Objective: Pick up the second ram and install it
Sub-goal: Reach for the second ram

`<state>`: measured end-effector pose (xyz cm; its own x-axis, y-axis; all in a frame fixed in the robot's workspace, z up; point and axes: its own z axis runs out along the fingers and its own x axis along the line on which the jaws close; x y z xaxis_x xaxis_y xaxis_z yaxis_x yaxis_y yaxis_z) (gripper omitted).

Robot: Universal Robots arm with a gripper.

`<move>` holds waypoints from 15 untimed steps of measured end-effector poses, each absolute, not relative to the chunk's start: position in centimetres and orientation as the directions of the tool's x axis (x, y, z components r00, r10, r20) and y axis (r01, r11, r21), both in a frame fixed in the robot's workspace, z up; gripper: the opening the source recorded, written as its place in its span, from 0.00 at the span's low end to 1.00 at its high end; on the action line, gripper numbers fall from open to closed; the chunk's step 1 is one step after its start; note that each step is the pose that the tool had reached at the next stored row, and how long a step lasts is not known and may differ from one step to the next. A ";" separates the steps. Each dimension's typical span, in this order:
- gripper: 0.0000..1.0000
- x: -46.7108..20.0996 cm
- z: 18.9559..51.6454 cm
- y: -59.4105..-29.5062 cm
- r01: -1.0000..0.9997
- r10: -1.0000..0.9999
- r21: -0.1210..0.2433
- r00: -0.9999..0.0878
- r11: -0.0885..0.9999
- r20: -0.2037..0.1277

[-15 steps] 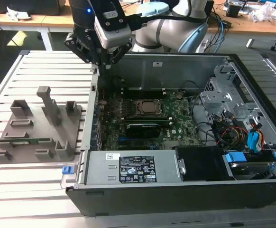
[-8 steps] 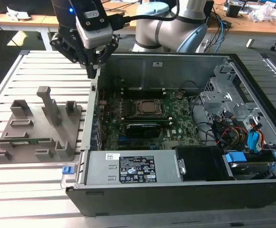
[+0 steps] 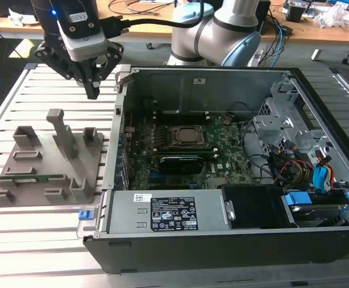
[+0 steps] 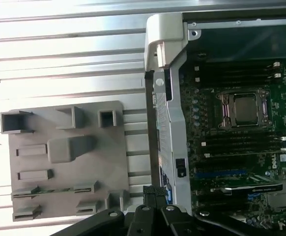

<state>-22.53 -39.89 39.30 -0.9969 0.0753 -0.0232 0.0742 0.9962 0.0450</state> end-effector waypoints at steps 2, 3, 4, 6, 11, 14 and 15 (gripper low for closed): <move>0.11 -22.9 39.3 -39.9 0.074 0.075 0.045 -0.997 0.996 -0.023; 0.11 -23.3 39.3 -39.9 0.074 0.075 0.045 -0.997 0.996 -0.023; 0.11 -23.6 39.3 -39.9 0.074 0.075 0.045 -0.997 0.996 -0.023; 0.11 -24.4 39.3 -39.9 0.074 0.075 0.045 -0.997 0.996 -0.023; 0.11 -26.5 39.3 -39.9 0.074 0.075 0.045 -0.997 0.996 -0.023; 0.11 -27.2 39.3 -39.9 0.074 0.075 0.045 -0.997 0.996 -0.023; 0.11 -27.6 39.3 -39.9 0.074 0.075 0.045 -0.997 0.996 -0.023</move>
